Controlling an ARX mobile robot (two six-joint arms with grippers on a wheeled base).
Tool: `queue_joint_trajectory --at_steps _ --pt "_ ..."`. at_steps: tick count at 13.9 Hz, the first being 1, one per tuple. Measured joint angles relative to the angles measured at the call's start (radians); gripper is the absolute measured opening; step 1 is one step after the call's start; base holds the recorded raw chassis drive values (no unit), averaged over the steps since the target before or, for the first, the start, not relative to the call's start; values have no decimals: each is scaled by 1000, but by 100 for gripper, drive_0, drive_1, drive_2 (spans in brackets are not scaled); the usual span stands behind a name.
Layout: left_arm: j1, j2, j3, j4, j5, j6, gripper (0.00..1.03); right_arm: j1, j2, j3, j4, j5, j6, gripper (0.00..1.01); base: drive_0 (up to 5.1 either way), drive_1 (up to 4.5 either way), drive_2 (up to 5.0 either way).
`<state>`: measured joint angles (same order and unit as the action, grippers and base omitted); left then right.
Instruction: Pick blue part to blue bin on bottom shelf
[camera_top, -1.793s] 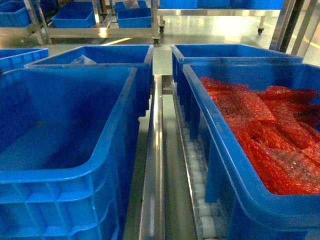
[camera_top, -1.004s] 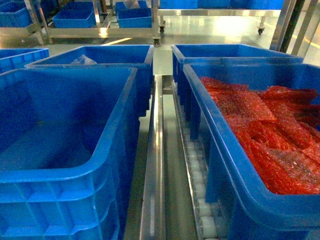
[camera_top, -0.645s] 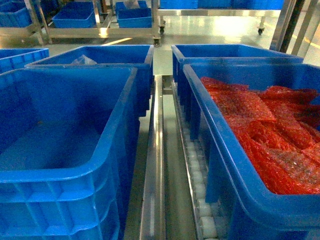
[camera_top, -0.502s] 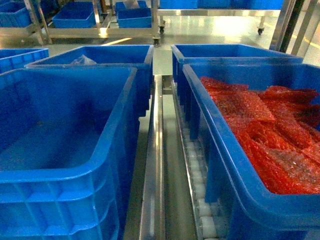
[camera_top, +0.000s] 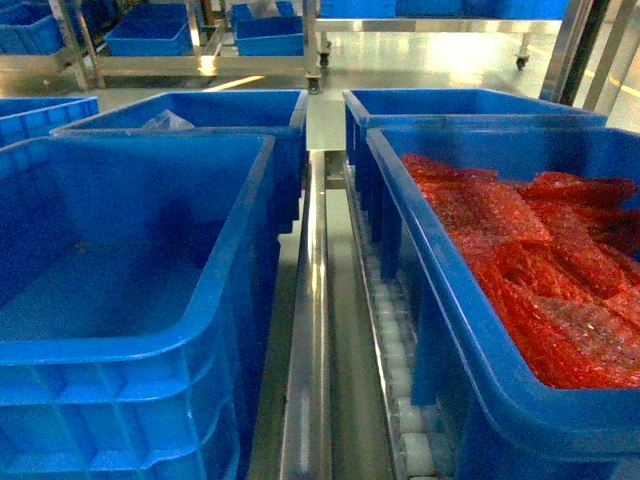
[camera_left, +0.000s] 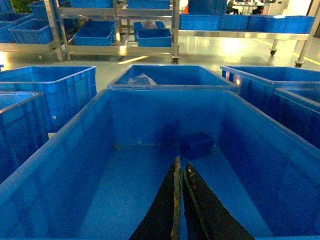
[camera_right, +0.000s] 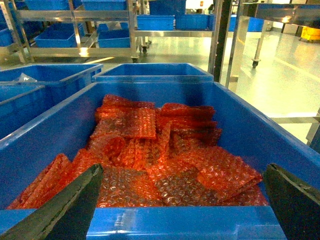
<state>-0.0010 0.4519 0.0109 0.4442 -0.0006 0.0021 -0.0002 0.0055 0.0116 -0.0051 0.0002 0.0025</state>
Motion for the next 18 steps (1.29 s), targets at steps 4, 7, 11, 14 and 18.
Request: queue_joint_trajectory --at_steps 4,7,11,14,18 --pt "0 -128 0 -123 0 0 2 0 0 0 0 0 0 98 0 0 0" --pt "0 -218 0 -211 0 0 2 0 0 0 0 0 0 98 0 0 0" --pt "0 -315 2 -323 0 0 2 0 0 0 0 0 0 98 0 0 0" --pt "0 -441 1 -456 3 0 2 0 0 0 -2 1 0 98 0 0 0" --pt "0 -441 0 -450 0 -2 33 0 0 0 0 0 0 98 0 0 0"
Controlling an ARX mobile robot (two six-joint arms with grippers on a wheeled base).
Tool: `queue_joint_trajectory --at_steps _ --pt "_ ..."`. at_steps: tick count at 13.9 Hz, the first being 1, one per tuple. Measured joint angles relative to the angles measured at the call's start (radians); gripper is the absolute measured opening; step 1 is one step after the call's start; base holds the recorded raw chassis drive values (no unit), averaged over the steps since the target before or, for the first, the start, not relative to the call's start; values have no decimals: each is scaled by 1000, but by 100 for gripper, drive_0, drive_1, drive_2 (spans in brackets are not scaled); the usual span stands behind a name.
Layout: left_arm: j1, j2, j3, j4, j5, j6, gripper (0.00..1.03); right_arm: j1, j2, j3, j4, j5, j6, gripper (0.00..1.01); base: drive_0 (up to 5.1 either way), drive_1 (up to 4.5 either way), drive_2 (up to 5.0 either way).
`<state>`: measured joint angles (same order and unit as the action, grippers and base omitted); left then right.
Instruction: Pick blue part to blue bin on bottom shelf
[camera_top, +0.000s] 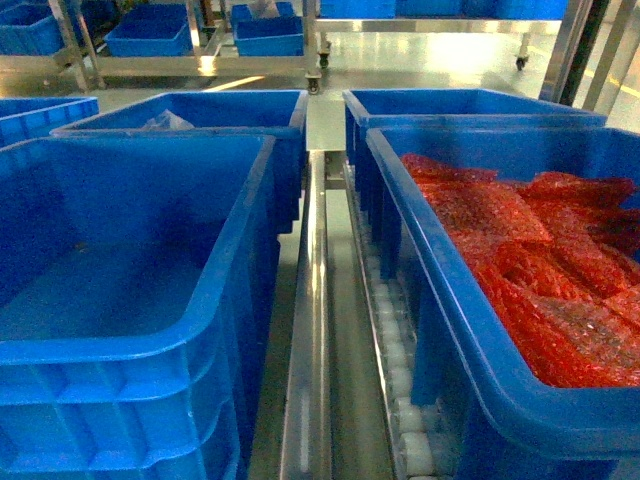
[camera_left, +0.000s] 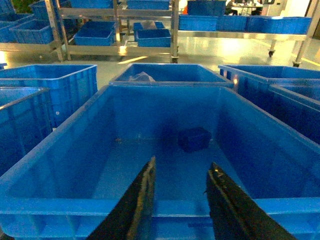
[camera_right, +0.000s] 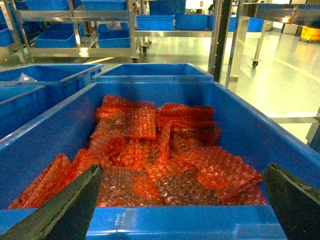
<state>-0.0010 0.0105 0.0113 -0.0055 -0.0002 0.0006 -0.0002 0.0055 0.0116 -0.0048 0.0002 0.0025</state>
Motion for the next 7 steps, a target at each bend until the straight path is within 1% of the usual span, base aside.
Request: queue_joint_trajectory --at_steps 4,6,7 --pt "0 0 0 0 0 0 71 0 0 0 0 0 0 98 0 0 0" --pt "0 0 0 0 0 0 96 0 0 0 0 0 0 98 0 0 0" --pt "0 0 0 0 0 0 99 0 0 0 0 0 0 98 0 0 0"
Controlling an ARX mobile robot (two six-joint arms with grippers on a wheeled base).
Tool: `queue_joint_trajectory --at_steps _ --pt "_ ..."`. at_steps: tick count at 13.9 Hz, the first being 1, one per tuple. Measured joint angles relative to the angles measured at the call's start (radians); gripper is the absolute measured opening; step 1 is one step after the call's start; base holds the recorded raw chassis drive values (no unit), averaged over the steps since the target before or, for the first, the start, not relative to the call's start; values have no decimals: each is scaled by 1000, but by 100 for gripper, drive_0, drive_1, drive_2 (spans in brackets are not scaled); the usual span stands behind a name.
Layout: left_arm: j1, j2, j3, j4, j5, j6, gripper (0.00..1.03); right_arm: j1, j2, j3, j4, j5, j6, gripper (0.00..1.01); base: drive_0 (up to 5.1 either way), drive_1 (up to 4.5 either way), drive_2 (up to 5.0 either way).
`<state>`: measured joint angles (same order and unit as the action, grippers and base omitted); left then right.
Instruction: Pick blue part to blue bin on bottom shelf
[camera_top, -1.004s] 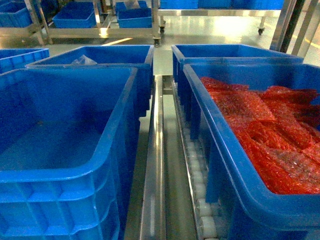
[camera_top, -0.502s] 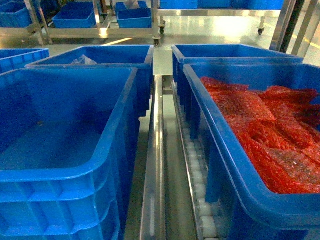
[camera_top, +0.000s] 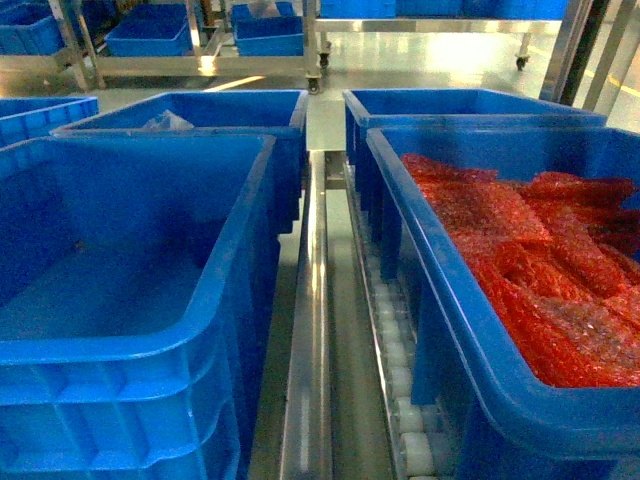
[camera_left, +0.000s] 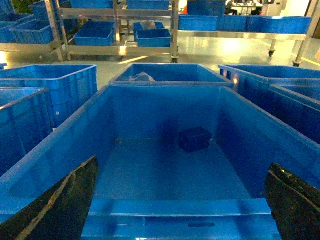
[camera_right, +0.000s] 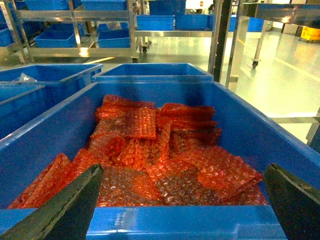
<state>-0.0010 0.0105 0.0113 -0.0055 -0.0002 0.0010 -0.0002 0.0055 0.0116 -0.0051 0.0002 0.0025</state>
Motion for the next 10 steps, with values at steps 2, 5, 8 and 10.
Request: queue_joint_trajectory --at_steps 2,5,8,10 --pt "0 0 0 0 0 0 98 0 0 0 0 0 0 98 0 0 0" --pt "0 0 0 0 0 0 98 0 0 0 0 0 0 98 0 0 0" --pt "0 0 0 0 0 0 98 0 0 0 0 0 0 98 0 0 0" --pt "0 0 0 0 0 0 98 0 0 0 0 0 0 98 0 0 0"
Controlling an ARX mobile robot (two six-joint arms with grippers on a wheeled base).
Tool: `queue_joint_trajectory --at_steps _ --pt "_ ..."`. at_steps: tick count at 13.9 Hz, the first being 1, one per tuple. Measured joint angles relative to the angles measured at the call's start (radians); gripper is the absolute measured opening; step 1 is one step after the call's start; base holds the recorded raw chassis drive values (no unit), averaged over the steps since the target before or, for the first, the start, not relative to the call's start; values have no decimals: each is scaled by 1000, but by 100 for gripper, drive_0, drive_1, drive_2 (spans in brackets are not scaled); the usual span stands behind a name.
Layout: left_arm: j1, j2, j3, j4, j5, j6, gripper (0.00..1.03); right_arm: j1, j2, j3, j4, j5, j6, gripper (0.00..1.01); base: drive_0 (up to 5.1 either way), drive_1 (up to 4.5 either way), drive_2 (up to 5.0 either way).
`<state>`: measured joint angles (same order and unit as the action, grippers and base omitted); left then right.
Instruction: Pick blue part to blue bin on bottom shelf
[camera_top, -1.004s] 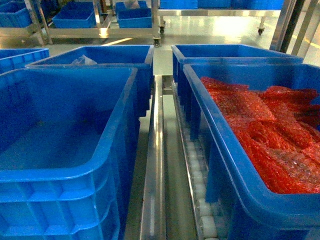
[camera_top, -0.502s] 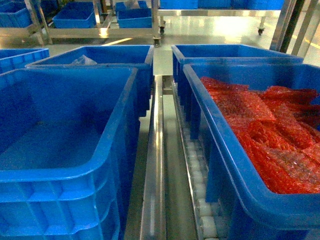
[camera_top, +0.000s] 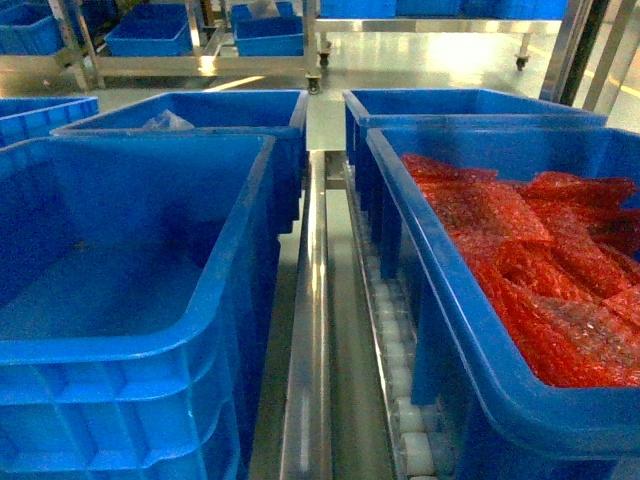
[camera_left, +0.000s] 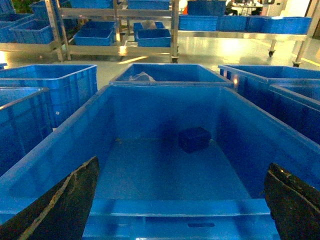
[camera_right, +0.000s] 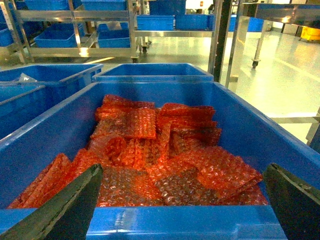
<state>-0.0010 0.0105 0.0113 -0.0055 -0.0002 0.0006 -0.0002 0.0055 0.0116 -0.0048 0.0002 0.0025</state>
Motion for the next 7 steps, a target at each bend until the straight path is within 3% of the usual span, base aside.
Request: queue_joint_trajectory --at_steps 7 --pt "0 0 0 0 0 0 98 0 0 0 0 0 0 98 0 0 0"
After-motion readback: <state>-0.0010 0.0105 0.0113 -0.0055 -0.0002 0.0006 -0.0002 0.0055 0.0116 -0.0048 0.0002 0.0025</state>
